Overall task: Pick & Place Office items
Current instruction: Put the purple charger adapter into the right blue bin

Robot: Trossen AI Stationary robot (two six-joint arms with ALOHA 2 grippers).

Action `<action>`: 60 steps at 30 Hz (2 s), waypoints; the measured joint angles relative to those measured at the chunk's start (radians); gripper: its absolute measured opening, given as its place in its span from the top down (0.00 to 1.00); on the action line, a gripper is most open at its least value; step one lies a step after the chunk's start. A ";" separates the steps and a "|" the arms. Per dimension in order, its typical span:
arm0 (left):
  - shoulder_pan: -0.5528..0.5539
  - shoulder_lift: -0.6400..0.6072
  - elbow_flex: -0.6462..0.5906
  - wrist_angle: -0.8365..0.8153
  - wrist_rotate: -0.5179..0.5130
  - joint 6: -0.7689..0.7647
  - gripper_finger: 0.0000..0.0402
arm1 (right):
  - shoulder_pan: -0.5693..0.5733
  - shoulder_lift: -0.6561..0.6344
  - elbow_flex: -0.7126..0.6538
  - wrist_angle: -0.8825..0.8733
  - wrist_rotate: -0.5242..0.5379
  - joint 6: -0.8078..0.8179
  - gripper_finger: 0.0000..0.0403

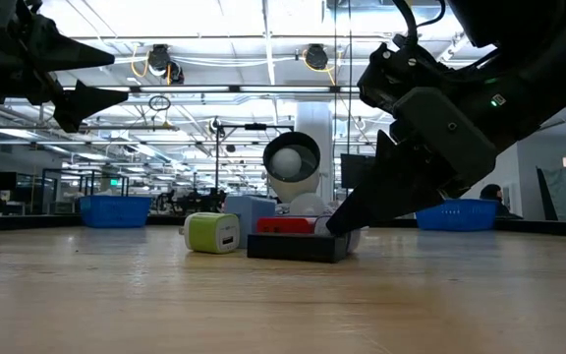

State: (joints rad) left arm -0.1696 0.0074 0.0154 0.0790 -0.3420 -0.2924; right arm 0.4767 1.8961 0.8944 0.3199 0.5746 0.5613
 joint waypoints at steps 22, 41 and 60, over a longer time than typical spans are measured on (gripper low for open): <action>0.000 0.000 0.000 0.000 0.000 0.000 0.19 | 0.000 0.000 0.000 0.000 0.001 0.003 0.61; 0.000 0.000 0.000 0.000 0.000 0.000 0.19 | 0.000 0.001 0.000 0.000 0.002 0.022 0.61; 0.000 0.000 0.000 0.000 0.000 0.000 0.19 | 0.000 0.001 0.000 0.001 0.002 0.022 0.62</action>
State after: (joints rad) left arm -0.1699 0.0074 0.0154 0.0791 -0.3420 -0.2921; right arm 0.4767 1.8969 0.8944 0.3206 0.5762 0.5831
